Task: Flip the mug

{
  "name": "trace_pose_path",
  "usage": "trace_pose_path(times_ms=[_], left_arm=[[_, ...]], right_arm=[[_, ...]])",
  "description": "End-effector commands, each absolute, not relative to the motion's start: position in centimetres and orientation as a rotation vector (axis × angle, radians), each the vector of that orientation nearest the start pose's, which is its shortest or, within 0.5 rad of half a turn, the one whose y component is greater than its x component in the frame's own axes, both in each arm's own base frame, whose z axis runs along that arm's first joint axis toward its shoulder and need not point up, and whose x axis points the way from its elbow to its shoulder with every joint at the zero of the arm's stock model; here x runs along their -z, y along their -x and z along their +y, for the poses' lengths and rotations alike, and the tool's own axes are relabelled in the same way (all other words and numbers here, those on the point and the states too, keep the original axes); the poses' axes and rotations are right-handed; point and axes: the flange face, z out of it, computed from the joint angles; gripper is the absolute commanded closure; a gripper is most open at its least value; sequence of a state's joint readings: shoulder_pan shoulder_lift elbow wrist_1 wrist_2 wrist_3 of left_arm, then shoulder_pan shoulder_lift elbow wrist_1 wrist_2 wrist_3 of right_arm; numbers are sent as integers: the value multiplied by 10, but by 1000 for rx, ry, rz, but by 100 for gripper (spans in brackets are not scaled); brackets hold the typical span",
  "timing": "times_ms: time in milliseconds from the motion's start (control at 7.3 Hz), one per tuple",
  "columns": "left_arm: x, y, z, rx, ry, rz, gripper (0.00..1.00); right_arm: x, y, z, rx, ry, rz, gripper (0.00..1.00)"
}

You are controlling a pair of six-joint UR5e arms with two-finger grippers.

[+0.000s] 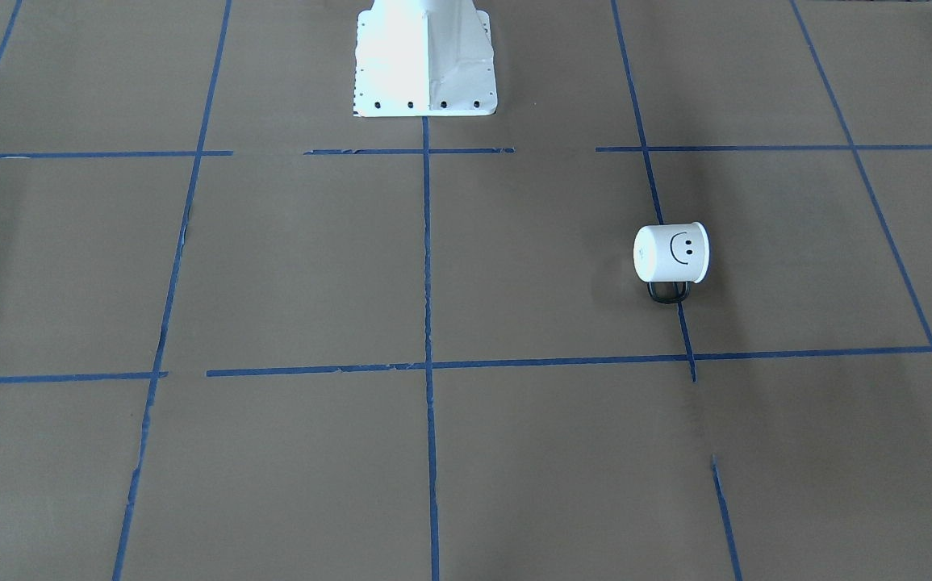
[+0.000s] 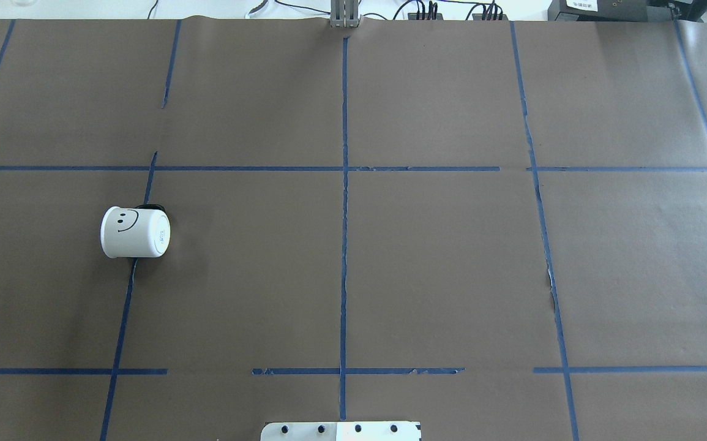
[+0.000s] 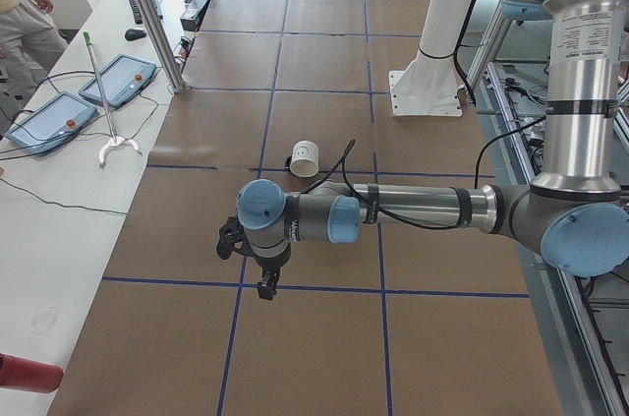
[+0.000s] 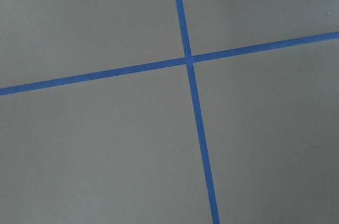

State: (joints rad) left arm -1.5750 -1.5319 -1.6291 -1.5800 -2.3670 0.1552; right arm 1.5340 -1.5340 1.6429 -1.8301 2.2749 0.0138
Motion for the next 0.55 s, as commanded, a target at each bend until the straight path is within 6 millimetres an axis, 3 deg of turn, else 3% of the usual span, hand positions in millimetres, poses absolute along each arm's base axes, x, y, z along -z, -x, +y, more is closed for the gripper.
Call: trace_pose_path(times_ms=[0,137,411], left_arm=[[-644,64,-481,-116,-76,792,0],[-641,64,-486,-57,-55,793,0],[-615,63,-498,-5,-74,792,0]], right_arm=[[-635,-51,-495,-31,162,-699,0],[-635,-51,-495,-31,162,-699,0],[-635,-51,-495,-31,162,-699,0]])
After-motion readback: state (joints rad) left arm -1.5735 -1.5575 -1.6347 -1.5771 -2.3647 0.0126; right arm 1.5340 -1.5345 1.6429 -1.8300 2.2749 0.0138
